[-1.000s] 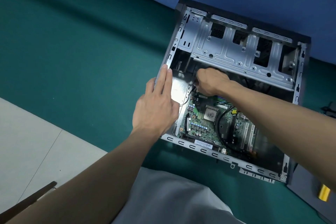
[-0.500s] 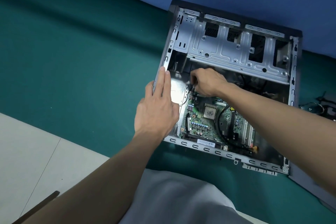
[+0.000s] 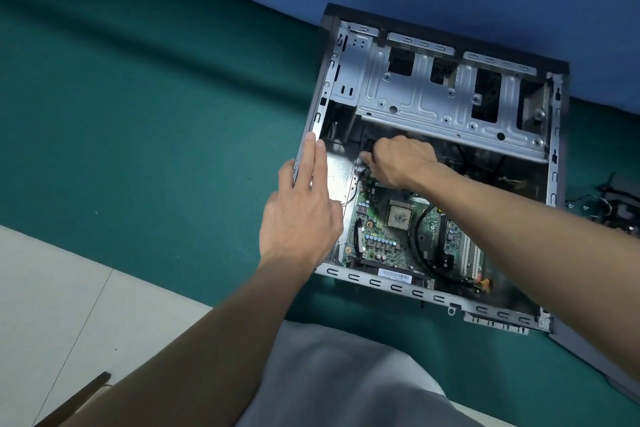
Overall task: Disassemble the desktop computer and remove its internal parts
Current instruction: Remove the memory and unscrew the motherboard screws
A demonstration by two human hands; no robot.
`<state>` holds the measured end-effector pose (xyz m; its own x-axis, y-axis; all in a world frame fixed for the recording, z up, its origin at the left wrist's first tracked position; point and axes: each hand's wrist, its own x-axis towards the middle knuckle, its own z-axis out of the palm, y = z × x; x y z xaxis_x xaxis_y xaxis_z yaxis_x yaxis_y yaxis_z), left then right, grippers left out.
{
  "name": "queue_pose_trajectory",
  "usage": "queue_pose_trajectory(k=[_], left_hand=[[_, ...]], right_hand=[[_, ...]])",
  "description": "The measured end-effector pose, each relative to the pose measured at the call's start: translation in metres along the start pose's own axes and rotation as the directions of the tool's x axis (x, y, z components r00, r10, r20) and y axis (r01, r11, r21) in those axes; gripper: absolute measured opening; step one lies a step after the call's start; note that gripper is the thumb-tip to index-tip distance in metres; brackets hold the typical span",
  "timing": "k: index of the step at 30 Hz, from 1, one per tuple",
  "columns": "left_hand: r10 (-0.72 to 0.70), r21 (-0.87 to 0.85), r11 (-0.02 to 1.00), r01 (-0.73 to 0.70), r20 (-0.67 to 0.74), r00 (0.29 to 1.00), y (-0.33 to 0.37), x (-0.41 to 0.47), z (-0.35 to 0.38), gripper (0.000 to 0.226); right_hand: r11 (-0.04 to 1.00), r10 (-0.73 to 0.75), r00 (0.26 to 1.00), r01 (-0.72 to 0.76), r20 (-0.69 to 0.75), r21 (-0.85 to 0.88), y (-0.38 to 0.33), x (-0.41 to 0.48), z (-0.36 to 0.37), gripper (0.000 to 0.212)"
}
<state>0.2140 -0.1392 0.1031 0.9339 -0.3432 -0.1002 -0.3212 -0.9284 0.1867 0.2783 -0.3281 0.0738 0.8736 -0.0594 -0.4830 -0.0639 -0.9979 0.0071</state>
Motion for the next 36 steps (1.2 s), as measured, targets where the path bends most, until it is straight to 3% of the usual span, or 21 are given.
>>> queue_pose_trajectory(k=[3,7,9,10,14,18,21,24,28,29,31,32,36], left_hand=[[-0.003,0.007,1.0,0.003,-0.003,1.0,0.0,0.0,0.0,0.075],[-0.002,0.005,1.0,0.002,0.0,1.0,-0.001,0.0,0.0,0.075],[-0.001,0.001,1.0,0.001,0.0,1.0,-0.001,0.0,0.0,0.075],[-0.001,0.0,1.0,0.001,-0.001,1.0,-0.001,0.0,0.0,0.075],[-0.001,0.001,1.0,0.001,-0.005,1.0,-0.001,0.0,0.0,0.074],[-0.004,0.001,1.0,0.004,-0.001,1.0,0.0,0.0,-0.001,0.074],[-0.004,0.0,1.0,0.004,0.005,1.0,0.001,0.0,-0.001,0.074],[-0.005,0.006,1.0,0.005,0.005,1.0,0.0,0.0,-0.001,0.074],[-0.013,0.008,1.0,0.013,0.003,1.0,0.001,0.0,-0.001,0.075],[-0.013,0.006,1.0,0.013,0.002,1.0,0.001,0.0,-0.001,0.075],[-0.011,0.003,1.0,0.011,0.003,1.0,0.001,0.0,-0.001,0.075],[-0.01,0.003,1.0,0.01,0.003,1.0,0.001,0.0,-0.001,0.075],[-0.007,0.008,1.0,0.007,-0.003,1.0,0.001,-0.001,-0.001,0.075]], right_hand=[[0.997,-0.035,0.998,0.038,-0.044,0.06,-0.004,-0.003,-0.001,0.019],[0.99,-0.075,0.997,0.074,0.001,0.118,-0.007,-0.003,-0.001,0.001],[1.0,-0.013,1.0,0.014,-0.022,0.015,-0.007,-0.002,0.0,0.036],[1.0,0.01,0.999,-0.011,-0.045,-0.004,-0.005,0.0,0.0,0.043],[0.999,-0.037,0.999,0.038,-0.02,0.033,-0.004,0.0,-0.003,0.016],[0.995,-0.068,0.997,0.066,0.02,0.074,-0.003,-0.002,-0.004,0.005],[1.0,0.008,1.0,-0.008,-0.019,0.019,-0.001,-0.002,-0.001,0.036],[0.999,-0.005,1.0,0.006,-0.021,0.046,-0.003,-0.004,-0.003,0.017],[0.975,-0.033,0.999,0.026,0.028,0.22,-0.004,-0.003,0.0,0.007],[0.968,-0.02,0.999,0.013,0.027,0.25,-0.004,-0.002,0.001,0.008],[0.969,0.029,1.0,-0.028,0.003,0.245,-0.004,-0.002,0.004,0.036],[0.969,0.045,0.999,-0.038,-0.023,0.242,-0.003,-0.001,0.005,0.039],[0.975,0.018,1.0,-0.016,-0.006,0.222,-0.001,-0.004,0.001,0.01]])
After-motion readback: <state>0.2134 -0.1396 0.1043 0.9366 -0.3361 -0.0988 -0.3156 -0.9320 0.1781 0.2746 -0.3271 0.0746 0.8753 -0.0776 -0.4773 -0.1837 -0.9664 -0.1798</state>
